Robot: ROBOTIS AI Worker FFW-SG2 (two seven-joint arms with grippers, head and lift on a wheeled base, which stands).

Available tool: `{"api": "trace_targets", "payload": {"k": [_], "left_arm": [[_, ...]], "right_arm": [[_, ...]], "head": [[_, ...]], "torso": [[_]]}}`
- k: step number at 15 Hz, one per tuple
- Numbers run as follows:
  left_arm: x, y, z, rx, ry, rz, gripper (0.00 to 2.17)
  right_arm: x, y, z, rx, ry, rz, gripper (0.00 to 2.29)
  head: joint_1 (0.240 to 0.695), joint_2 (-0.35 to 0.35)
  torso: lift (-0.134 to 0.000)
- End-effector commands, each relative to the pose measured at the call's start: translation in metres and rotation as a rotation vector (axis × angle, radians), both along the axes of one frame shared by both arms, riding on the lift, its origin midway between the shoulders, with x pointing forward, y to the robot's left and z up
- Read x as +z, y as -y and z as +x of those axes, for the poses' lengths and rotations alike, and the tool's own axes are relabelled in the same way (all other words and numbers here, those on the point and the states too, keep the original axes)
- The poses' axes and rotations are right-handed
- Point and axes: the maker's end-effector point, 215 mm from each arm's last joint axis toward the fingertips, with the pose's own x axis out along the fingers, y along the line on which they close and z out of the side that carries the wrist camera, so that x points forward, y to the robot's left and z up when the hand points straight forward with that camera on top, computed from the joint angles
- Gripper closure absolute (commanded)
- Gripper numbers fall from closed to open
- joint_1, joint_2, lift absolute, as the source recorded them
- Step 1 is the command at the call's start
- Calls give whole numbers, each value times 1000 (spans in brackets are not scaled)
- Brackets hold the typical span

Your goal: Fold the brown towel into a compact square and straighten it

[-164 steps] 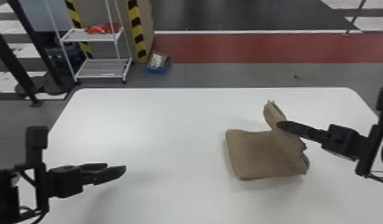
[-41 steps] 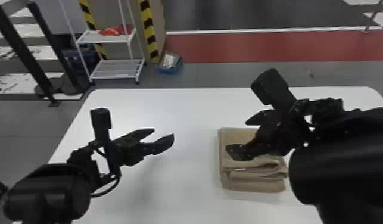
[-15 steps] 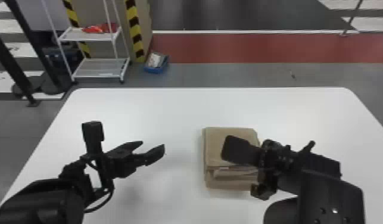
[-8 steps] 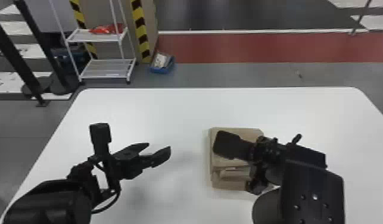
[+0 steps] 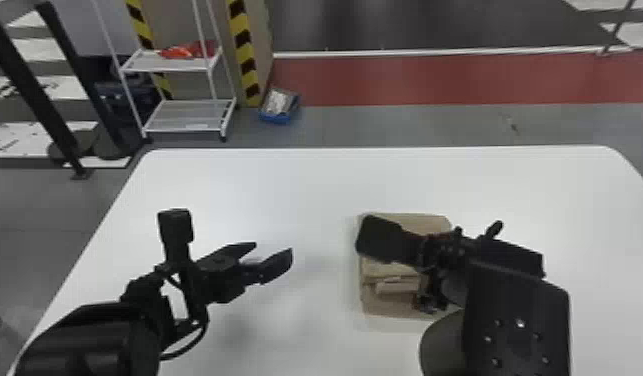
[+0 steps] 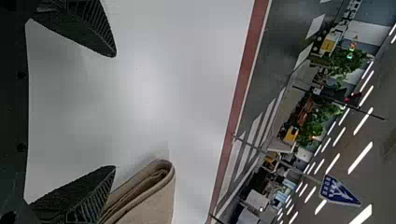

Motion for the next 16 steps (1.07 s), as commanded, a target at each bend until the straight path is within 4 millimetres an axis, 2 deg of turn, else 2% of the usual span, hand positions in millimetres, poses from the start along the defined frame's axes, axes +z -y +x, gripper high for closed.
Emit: {"api": "trace_targets", "payload": {"k": [1, 2, 3, 9, 11, 13, 15, 16], "left_arm": [[2, -2, 1, 2, 4, 1, 16], [3, -2, 1, 2, 6, 0, 16], [3, 0, 1, -1, 6, -1, 19], [3, 2, -2, -6, 6, -4, 19], [5, 2, -3, -9, 10, 0, 19], [6, 7, -12, -33, -23, -37, 22], [12, 12, -18, -55, -21, -52, 97], [12, 16, -22, -68, -21, -51, 208]], "right_arm": [[1, -3, -2, -2, -2, 10, 593], [0, -2, -3, -3, -3, 10, 643], [0, -4, -3, -2, -4, 14, 846], [5, -6, -4, -4, 3, 31, 853], [6, -6, -5, -6, 4, 37, 1177], [11, -4, -6, -16, 14, 54, 1180], [19, -3, -5, -29, 26, 81, 1183], [24, 0, -4, -41, 34, 99, 1366]], "head": [[695, 83], [695, 86], [695, 87], [695, 89], [695, 89], [695, 89], [695, 85], [695, 82]], "torso": [[-124], [-124], [-124], [-124], [-124], [-124], [-124], [-124]]}}
